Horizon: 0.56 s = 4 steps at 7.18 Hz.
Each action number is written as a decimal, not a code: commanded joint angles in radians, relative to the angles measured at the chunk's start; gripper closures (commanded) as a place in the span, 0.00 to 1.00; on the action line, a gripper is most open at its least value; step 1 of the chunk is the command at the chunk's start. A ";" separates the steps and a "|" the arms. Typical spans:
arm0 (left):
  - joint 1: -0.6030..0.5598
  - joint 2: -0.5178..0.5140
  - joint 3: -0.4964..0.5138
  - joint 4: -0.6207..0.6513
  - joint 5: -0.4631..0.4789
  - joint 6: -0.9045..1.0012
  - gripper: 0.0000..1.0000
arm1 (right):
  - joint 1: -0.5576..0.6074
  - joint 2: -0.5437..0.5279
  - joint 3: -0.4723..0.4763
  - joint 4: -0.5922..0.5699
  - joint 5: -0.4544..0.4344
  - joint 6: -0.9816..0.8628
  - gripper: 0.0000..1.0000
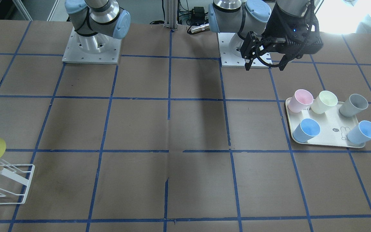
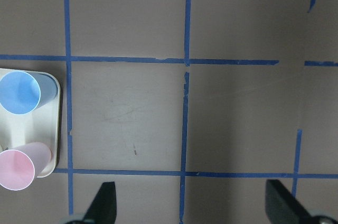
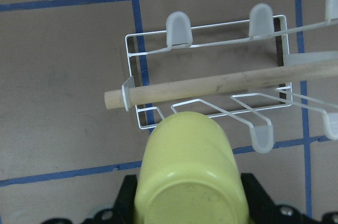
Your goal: Transfer IKEA cup to right arm and place on rack
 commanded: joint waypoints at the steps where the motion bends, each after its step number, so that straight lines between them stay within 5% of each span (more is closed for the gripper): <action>1: 0.001 0.002 0.007 0.005 -0.006 -0.003 0.00 | 0.000 0.043 0.001 -0.023 0.007 0.000 0.72; 3: 0.001 0.008 0.000 -0.001 0.010 0.006 0.00 | 0.000 0.057 0.001 -0.042 0.006 -0.023 0.05; 4: 0.001 0.006 0.005 -0.004 0.013 0.011 0.00 | 0.003 0.043 -0.005 -0.045 -0.005 -0.023 0.00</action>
